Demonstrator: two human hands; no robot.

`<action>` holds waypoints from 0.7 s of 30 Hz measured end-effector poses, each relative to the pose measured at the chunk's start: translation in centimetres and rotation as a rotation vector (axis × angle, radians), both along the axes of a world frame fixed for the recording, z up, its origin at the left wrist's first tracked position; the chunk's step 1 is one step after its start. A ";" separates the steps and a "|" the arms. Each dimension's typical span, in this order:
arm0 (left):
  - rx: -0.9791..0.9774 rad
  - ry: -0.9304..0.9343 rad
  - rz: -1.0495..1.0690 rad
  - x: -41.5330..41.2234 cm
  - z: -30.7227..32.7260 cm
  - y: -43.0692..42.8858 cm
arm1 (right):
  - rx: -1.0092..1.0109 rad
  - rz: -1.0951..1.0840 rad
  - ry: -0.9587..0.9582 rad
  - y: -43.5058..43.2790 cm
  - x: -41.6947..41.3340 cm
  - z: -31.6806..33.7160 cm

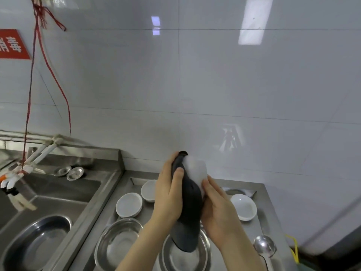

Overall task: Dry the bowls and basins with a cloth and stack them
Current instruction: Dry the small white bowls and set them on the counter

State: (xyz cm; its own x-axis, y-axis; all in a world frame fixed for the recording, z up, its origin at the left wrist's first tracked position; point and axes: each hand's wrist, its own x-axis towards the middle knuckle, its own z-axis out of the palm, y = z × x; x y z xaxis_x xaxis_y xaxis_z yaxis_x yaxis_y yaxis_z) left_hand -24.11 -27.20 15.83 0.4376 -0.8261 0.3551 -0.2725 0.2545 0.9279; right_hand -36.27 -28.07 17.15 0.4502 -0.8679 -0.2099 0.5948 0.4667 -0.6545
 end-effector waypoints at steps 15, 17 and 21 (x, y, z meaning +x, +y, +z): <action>0.299 0.642 0.142 -1.2 -3.0 1.3 | -0.948 0.104 1.001 -2.0 1.4 -2.7; 0.308 0.657 0.169 -0.5 -4.2 1.4 | -0.983 0.201 1.059 -2.4 1.0 -4.2; 0.322 0.684 0.247 1.4 -6.7 1.5 | -0.935 0.330 1.028 -2.9 1.0 -6.3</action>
